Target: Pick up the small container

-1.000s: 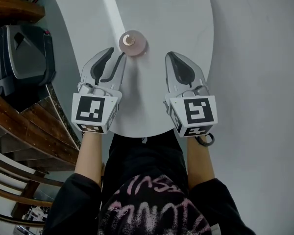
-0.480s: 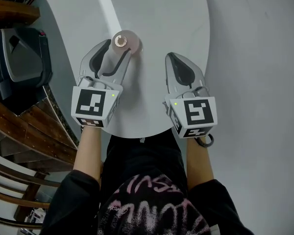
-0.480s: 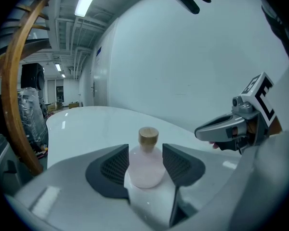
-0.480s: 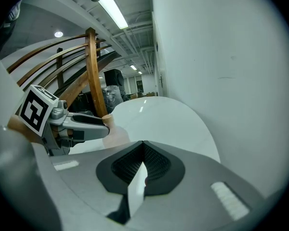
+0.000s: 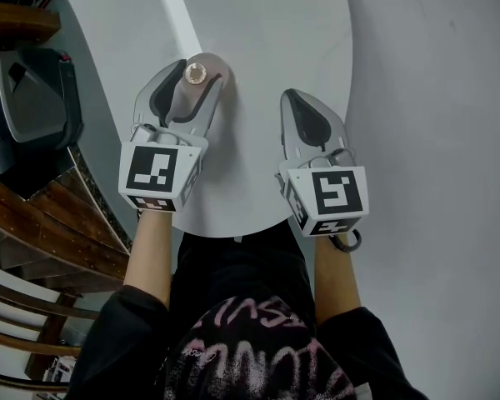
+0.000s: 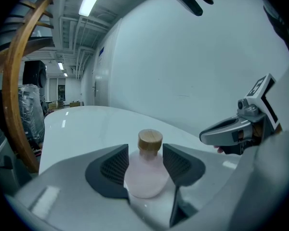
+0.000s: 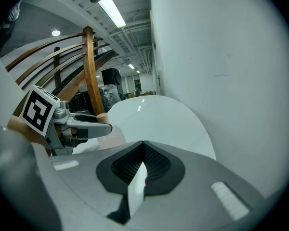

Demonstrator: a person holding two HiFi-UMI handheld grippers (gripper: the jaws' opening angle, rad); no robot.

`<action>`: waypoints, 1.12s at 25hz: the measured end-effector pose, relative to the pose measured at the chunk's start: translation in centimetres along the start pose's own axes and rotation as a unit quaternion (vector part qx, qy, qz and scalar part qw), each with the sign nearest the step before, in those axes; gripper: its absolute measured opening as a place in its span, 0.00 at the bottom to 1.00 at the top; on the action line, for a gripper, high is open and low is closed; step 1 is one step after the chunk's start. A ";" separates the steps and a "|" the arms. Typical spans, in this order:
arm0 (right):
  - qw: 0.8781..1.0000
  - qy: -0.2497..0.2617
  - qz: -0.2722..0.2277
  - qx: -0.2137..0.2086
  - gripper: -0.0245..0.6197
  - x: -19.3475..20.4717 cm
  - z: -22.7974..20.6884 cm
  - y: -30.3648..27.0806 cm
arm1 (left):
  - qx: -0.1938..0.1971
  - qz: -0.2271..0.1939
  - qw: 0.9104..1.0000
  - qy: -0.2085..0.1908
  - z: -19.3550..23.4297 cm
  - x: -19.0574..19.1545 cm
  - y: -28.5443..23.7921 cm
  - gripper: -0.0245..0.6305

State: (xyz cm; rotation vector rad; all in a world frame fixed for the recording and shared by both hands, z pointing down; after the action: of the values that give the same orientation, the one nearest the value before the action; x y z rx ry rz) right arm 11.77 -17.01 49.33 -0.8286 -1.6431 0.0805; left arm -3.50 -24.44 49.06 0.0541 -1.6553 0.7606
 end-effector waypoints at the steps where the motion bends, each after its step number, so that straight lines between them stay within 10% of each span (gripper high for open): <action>1: 1.000 0.000 0.000 0.000 0.05 -0.1 0.0 0.0 | 0.000 -0.001 1.000 0.002 0.1 -0.1 -0.1 0.37; 28: 1.000 0.000 0.005 0.005 0.05 -0.7 0.6 -0.1 | 0.003 -0.031 0.999 -0.027 0.1 -0.9 0.4 0.27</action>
State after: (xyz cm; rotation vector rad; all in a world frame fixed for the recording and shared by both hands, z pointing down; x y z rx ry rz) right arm 11.23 -17.24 48.66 -0.8292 -1.6373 0.0956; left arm -3.61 -24.49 48.10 0.1298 -1.6945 0.7230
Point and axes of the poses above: the fingertips, and each gripper's own axes: y backward along the fingers, z to its left, x out of its underside, the point moved 5 cm from there along y, backward along the fingers, and after that the axes turned 14 degrees about -x, right-handed, at the moved point
